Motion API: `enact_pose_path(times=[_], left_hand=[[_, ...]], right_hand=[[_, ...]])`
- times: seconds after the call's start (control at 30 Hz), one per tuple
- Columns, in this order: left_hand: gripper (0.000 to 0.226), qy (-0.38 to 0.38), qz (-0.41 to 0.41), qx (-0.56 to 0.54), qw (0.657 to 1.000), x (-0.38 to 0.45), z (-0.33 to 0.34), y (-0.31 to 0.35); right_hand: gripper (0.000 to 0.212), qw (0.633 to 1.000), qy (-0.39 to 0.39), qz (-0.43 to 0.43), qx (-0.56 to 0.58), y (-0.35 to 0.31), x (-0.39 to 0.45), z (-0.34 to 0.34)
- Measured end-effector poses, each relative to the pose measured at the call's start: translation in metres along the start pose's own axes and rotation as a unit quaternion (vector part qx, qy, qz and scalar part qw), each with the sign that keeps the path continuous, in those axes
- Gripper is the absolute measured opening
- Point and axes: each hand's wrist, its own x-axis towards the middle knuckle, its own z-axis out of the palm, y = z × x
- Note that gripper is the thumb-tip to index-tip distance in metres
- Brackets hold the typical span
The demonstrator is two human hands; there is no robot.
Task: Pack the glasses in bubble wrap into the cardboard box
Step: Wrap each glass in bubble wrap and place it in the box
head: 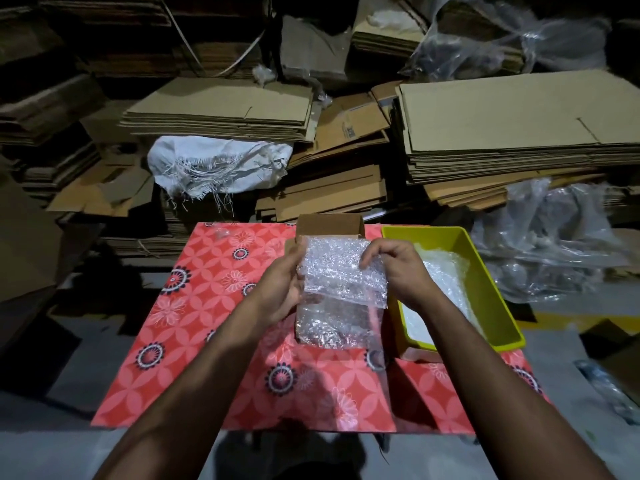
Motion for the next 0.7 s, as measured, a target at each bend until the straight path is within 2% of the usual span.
enact_pose_path(times=[0.1,0.17,0.2,0.27,0.3,0.33,0.4,0.47,0.6,0.67,0.7], left_hand=[[0.014,-0.002,0.036,0.075,0.997,0.003,-0.004,-0.007],[0.01,0.009,0.062,0.079,0.995,0.004,-0.004,-0.007],[0.011,0.016,0.077,0.084,0.993,0.004,-0.004,-0.007],[0.006,0.029,0.106,0.105,0.988,0.004,-0.005,-0.005],[0.008,0.032,0.116,0.117,0.986,0.005,-0.007,-0.006],[0.015,0.032,0.121,0.123,0.985,0.007,-0.009,-0.007],[0.021,0.034,0.116,0.126,0.985,0.01,-0.012,-0.006],[0.02,0.032,0.119,0.128,0.984,0.011,-0.017,-0.005],[0.041,0.029,0.107,0.072,0.991,0.008,-0.019,-0.001],[0.036,0.029,0.098,0.04,0.994,0.015,-0.023,-0.005],[0.026,0.032,0.092,0.028,0.995,0.014,-0.024,-0.006]], right_hand=[[0.038,0.998,0.01,0.039,0.048,0.002,0.001,-0.002],[0.019,0.981,0.013,0.12,0.153,0.007,0.0,-0.003],[0.032,0.968,0.0,0.162,0.191,0.012,0.001,-0.003],[0.072,0.957,-0.065,0.223,0.172,0.017,-0.004,-0.005],[0.076,0.962,-0.086,0.219,0.136,0.016,-0.006,-0.005],[0.067,0.971,-0.09,0.2,0.097,0.014,-0.008,-0.003],[0.036,0.984,-0.085,0.147,0.05,0.01,-0.011,-0.001],[0.016,0.988,-0.067,0.108,0.086,0.004,-0.01,-0.001],[0.045,0.987,-0.047,0.102,0.114,0.005,-0.005,0.001],[0.046,0.98,-0.034,0.124,0.15,0.005,-0.004,0.002],[0.044,0.975,-0.03,0.136,0.176,0.004,-0.004,0.003]])
